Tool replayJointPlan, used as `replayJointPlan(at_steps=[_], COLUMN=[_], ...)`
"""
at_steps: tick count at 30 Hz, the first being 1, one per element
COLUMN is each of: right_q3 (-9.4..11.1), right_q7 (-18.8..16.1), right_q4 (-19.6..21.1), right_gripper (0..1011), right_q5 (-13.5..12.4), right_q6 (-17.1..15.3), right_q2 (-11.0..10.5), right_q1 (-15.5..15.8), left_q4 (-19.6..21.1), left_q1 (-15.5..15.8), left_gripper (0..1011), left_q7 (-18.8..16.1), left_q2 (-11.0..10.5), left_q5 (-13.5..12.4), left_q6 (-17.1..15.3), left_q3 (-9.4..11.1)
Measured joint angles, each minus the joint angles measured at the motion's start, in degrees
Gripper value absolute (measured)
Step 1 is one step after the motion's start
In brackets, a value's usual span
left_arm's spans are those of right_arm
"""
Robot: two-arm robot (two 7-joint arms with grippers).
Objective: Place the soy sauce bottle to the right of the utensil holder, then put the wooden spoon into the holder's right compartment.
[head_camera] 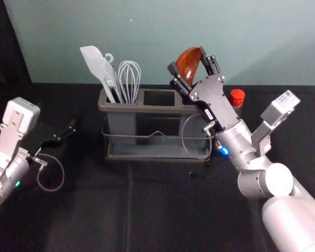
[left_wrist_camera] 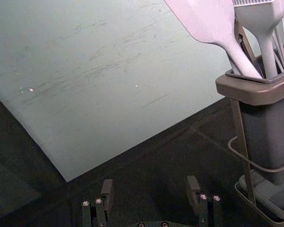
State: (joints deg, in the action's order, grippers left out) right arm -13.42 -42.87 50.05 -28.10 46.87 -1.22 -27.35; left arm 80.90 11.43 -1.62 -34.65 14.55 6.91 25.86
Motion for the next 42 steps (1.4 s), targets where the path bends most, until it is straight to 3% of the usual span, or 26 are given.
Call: replayJointPlan(at_steps=[4,10,17,27,36,42], right_q3=[0.0,0.4,0.7,1.8,4.3,6.7], right_q7=[-0.2,-0.5,-0.7,1.0,5.6,12.2], right_q4=[-0.1,-0.2,1.3,12.0,20.1,25.0], right_gripper=[855,1002,1004,1004,1004,1004], right_q5=[-0.2,-1.3,-2.0,-2.4,1.3,7.6], right_q6=[-0.1,0.0,-0.1,-1.4,-3.2,-9.1], right_q2=[0.0,0.3,0.4,-1.4,-5.2,-8.5], right_q1=[0.0,0.0,0.4,2.9,4.8,6.8], left_q4=[0.0,0.0,0.0,0.0,0.0,0.0], left_q1=[0.0,0.0,0.0,0.0,0.0,0.0], left_gripper=[1000,1000,1000,1000,1000,1000], left_q7=[0.0,0.0,0.0,0.0,0.0,0.0], left_q2=[0.0,0.0,0.0,0.0,0.0,0.0], left_q5=[0.0,0.0,0.0,0.0,0.0,0.0], left_q6=[0.0,0.0,0.0,0.0,0.0,0.0], left_q3=[0.0,0.0,0.0,0.0,0.0,0.0])
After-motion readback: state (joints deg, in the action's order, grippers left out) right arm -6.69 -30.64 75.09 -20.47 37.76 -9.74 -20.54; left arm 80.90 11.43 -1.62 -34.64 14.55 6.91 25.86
